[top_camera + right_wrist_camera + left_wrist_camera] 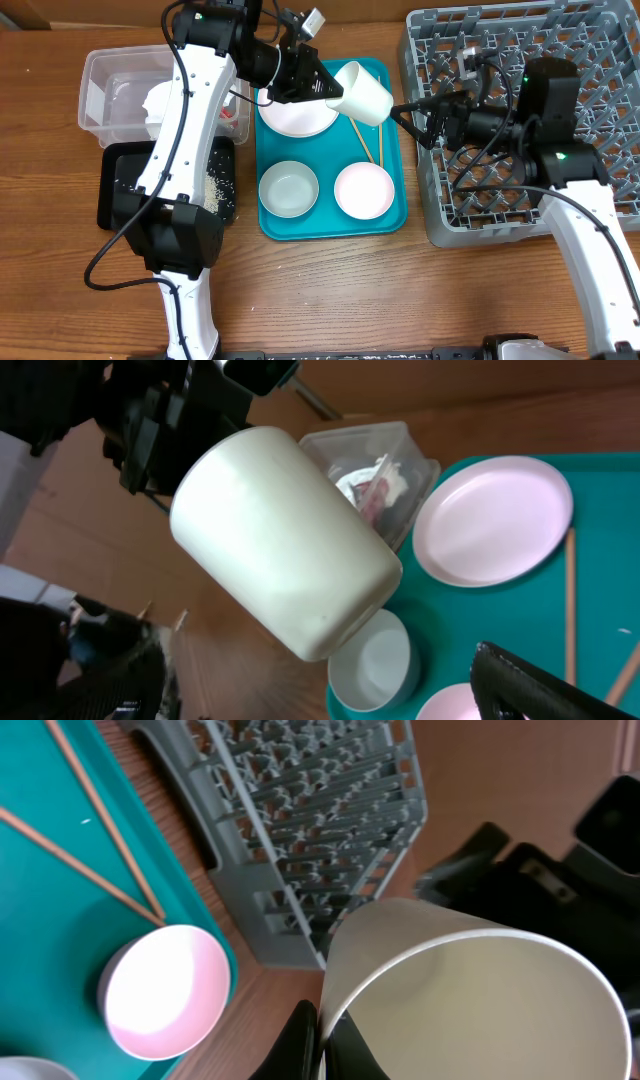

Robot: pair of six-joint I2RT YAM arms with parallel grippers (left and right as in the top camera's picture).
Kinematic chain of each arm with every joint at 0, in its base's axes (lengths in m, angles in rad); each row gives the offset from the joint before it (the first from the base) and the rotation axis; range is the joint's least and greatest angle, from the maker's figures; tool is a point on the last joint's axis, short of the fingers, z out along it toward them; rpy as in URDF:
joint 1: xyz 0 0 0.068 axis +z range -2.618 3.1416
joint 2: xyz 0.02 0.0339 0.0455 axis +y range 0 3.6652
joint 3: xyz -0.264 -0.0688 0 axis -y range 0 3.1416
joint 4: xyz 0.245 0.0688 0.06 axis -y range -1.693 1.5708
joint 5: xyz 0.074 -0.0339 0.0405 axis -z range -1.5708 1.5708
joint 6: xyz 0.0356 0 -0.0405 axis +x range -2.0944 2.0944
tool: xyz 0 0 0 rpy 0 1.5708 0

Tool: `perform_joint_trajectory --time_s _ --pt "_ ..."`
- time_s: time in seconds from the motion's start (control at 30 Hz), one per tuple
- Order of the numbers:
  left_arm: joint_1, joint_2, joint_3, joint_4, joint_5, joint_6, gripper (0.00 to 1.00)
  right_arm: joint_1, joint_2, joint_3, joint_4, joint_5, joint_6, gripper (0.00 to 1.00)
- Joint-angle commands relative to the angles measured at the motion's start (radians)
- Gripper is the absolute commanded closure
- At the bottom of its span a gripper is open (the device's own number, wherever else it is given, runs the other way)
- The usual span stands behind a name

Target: Sort waste into correct bins and load items into the dishwasher

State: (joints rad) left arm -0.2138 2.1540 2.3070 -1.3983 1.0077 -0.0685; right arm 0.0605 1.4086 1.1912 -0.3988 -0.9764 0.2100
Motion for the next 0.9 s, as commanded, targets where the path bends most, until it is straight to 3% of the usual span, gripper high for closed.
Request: perform_joint_trajectory --time_s 0.0,0.43,0.87 --pt "0.023 -0.018 0.022 0.006 0.119 0.040 0.96 0.001 0.035 0.019 0.033 -0.103 0.003 0.02" --pt "0.100 0.006 0.016 0.024 0.192 0.050 0.96 -0.012 0.069 0.019 0.174 -0.192 0.042 0.04" --pt "0.175 0.203 0.016 0.144 0.483 0.091 0.96 -0.039 0.069 0.019 0.177 -0.107 0.197 0.04"
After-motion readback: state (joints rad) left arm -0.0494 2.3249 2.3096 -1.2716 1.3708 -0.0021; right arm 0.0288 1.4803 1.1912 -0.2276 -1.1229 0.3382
